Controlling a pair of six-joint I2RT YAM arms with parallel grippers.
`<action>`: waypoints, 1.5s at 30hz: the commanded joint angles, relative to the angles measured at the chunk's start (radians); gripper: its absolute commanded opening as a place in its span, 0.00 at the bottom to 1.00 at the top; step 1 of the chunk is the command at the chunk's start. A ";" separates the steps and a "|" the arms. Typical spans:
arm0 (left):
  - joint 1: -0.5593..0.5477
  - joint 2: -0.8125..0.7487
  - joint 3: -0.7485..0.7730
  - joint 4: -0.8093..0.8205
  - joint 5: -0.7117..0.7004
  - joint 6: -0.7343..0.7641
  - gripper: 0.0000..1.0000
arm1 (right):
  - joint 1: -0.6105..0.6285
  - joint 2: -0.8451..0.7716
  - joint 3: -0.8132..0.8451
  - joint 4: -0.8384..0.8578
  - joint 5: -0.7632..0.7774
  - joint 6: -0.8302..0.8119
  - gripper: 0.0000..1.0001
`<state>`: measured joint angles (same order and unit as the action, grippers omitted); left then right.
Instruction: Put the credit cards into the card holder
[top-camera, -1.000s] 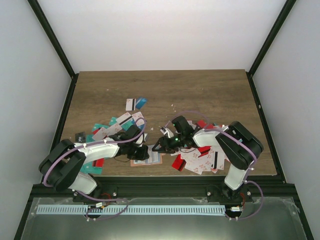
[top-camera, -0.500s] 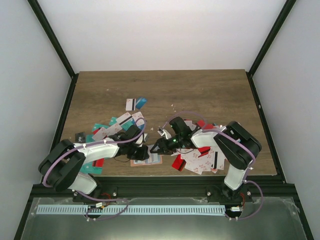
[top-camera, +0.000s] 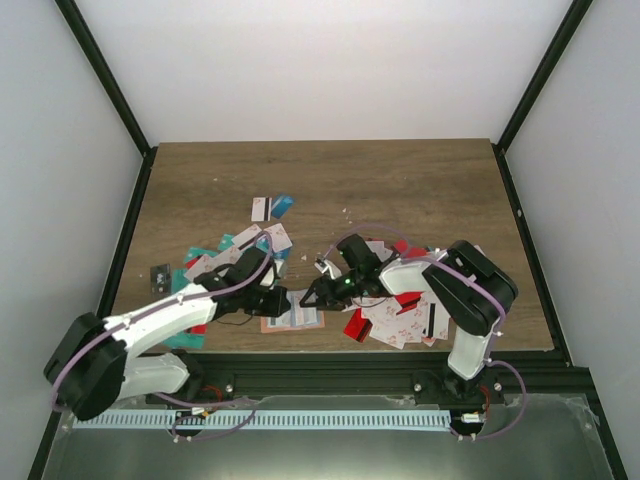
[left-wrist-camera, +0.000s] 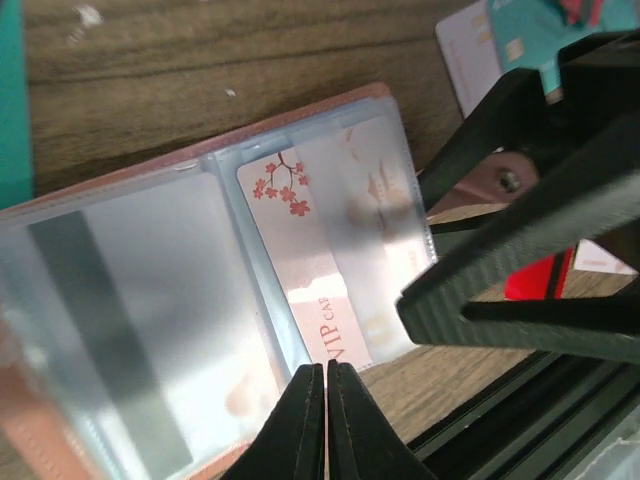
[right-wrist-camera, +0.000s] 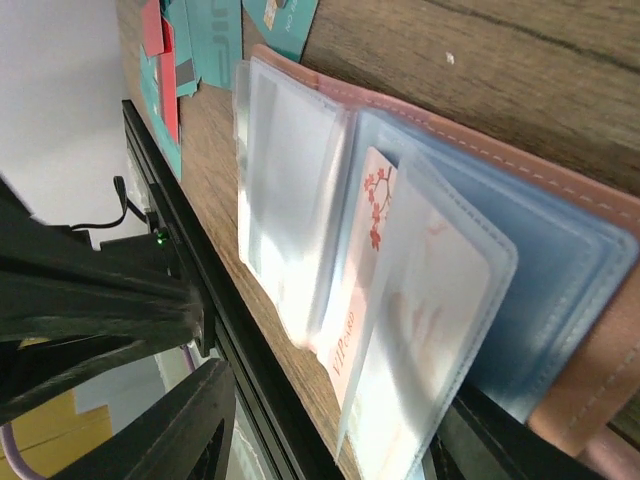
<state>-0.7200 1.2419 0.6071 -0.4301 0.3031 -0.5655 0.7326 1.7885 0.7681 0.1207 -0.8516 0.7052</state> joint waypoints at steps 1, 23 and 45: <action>0.006 -0.110 0.029 -0.108 -0.075 -0.038 0.05 | 0.008 0.009 0.041 -0.005 0.010 0.011 0.51; 0.022 -0.405 0.118 -0.322 -0.253 -0.170 0.26 | 0.118 -0.139 0.447 -0.346 0.065 -0.225 0.58; 0.041 -0.118 0.276 -0.118 -0.027 -0.016 1.00 | -0.109 -0.862 0.037 -0.694 0.716 0.075 1.00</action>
<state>-0.6819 1.0302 0.8375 -0.5922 0.1398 -0.6510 0.6312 1.0000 0.8528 -0.4950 -0.2142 0.6983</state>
